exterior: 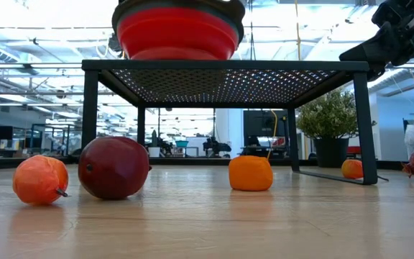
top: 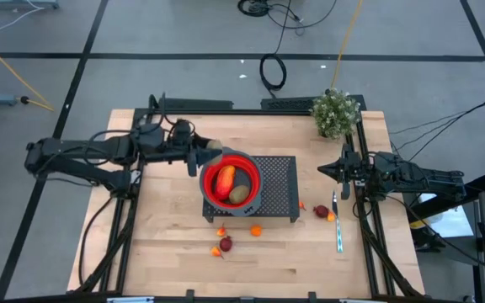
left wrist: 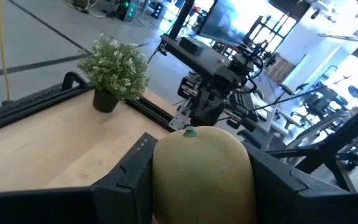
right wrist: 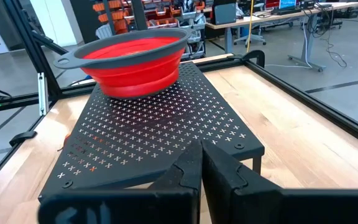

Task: Pick & Place Fruit
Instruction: Put the kiwi into the red colander on the shelf

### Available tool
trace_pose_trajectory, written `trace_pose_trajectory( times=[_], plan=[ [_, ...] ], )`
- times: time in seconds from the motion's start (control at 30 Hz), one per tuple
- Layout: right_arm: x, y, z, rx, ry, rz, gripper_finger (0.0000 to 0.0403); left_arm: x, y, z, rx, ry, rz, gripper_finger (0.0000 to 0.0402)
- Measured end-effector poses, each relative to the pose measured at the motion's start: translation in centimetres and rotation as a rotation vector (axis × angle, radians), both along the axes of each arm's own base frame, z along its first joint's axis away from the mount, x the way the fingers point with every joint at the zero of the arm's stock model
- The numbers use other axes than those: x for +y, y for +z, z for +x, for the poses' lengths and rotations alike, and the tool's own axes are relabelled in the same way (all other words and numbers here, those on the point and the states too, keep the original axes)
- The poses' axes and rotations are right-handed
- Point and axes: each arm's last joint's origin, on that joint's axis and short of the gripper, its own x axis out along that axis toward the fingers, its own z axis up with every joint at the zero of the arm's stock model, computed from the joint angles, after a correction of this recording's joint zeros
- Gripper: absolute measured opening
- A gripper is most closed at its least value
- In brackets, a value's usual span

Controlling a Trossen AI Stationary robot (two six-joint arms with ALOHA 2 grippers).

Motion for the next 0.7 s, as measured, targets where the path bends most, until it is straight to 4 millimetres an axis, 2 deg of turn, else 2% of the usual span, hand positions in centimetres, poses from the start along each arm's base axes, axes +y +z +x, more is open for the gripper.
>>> trace_pose_trajectory(
  times=[0.2, 0.33, 0.7],
  plan=[
    [0.0, 0.0, 0.0, 0.0, 0.0, 0.0, 0.0, -0.8, -0.2, 0.4, 0.004, 0.009, -0.008, 0.0188],
    [0.0, 0.0, 0.0, 0.0, 0.0, 0.0, 0.0, -1.0, 0.3, 1.7, 0.021, -0.002, -0.002, 0.0188],
    [0.0, 0.0, 0.0, 0.0, 0.0, 0.0, 0.0, -0.7, 2.9, 5.9, 0.306, -0.006, 0.002, 0.0188]
  ],
)
